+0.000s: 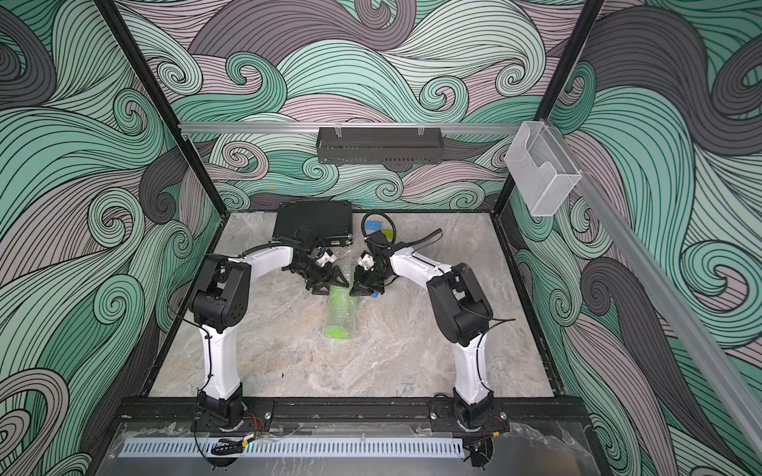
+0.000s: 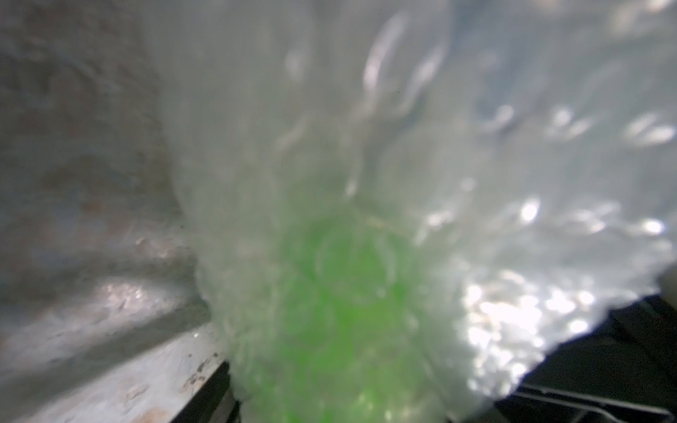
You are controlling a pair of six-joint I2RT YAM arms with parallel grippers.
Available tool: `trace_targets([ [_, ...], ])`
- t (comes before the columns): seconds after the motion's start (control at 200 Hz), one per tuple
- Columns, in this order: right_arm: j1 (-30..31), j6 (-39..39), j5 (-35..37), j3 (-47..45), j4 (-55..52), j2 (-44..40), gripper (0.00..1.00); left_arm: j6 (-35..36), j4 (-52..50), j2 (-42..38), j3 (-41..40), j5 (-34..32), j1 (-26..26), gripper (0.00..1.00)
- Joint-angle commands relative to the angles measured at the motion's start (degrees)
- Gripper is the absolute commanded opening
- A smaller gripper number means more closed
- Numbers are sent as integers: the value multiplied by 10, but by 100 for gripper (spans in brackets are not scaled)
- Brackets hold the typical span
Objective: Wrap wine glasses in bubble wrap
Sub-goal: Stick the tape on the bubble wrap.
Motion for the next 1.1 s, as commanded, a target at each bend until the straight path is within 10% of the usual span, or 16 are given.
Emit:
trace_targets([
  [0.0,-7,-4,18,-14,11,-23,4,6,-55,38,-29,-86,-15,67],
  [0.736,1,-2,28,36,-5,20,6,4,-66,21,-17,-72,-15,78],
  [1.096,-24,8,39,-87,-22,-165,36,15,-84,-76,-15,-79,3,94],
])
